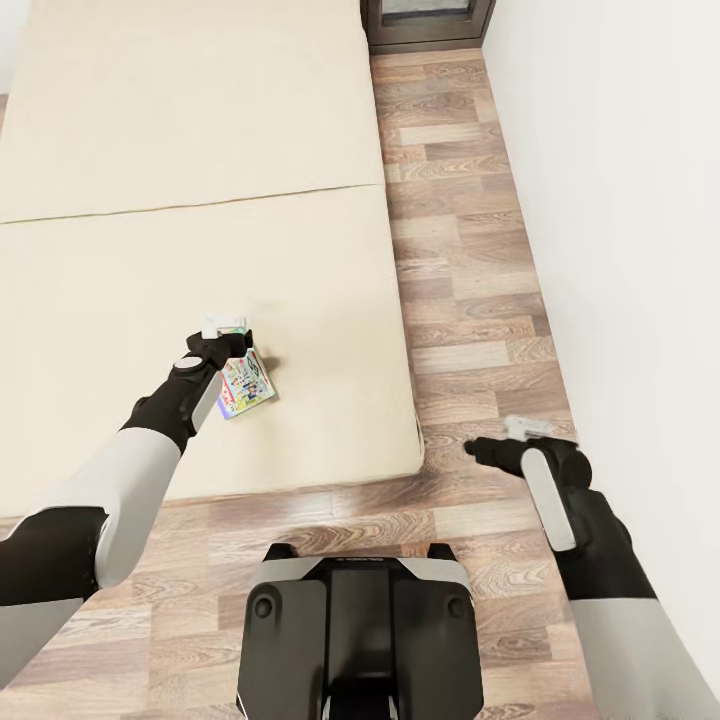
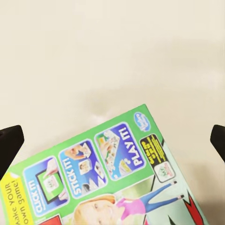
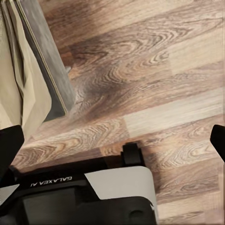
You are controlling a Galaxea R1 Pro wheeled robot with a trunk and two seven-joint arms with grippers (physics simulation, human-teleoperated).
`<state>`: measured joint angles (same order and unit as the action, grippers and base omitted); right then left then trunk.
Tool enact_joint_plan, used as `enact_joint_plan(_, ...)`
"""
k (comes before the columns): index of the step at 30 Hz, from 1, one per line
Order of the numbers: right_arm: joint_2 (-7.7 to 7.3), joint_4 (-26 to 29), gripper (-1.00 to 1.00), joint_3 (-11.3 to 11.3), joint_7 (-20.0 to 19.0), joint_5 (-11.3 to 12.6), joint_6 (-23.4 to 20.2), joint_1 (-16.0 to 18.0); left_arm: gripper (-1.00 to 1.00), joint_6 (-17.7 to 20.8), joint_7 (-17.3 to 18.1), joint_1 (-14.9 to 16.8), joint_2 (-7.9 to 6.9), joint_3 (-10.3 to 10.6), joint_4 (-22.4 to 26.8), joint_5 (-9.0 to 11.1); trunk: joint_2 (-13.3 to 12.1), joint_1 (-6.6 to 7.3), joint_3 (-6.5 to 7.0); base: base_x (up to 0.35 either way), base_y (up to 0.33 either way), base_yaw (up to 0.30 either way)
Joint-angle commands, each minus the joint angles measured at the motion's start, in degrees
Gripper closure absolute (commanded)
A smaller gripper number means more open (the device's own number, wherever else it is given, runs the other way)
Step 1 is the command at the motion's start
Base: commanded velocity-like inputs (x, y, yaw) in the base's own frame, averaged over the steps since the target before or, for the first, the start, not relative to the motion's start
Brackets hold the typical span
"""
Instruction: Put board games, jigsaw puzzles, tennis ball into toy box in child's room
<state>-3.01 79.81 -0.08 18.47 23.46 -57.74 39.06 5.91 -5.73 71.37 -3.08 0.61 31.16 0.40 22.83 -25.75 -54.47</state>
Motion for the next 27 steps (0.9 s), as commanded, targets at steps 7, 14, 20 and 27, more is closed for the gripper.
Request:
enact_joint_plan(7,-0.19,3.50,-1.00,-3.39,0.59,1.15,-2.26,0.52,-1.00,1.20,-0.10,0.00,-0.19,-0.04,0.49,0.08,0.09,-0.03,-0.06,0.000,0.000,0.000)
enact_joint_plan(14,-0.18,4.29,-1.00,-4.08,0.56,0.95,-2.26,0.08,-1.00,1.65,-0.08,0.00,-0.33,-0.11,0.67,0.10,0.09,-0.03,-0.06,0.000,0.000,0.000)
enact_joint_plan(20,-0.15,4.57,-1.00,-4.25,0.52,1.11,-2.26,0.05,-1.00,1.72,-0.08,0.00,-0.49,-0.16,0.76,0.10,0.09,-0.03,-0.06,0.000,0.000,0.000)
enact_joint_plan(27,-0.08,5.79,-1.00,-4.26,0.50,1.13,-2.26,0.05,-1.00,1.79,-0.07,0.00,-0.52,-0.16,1.43,0.07,0.09,-0.03,-0.16,0.000,0.000,0.000)
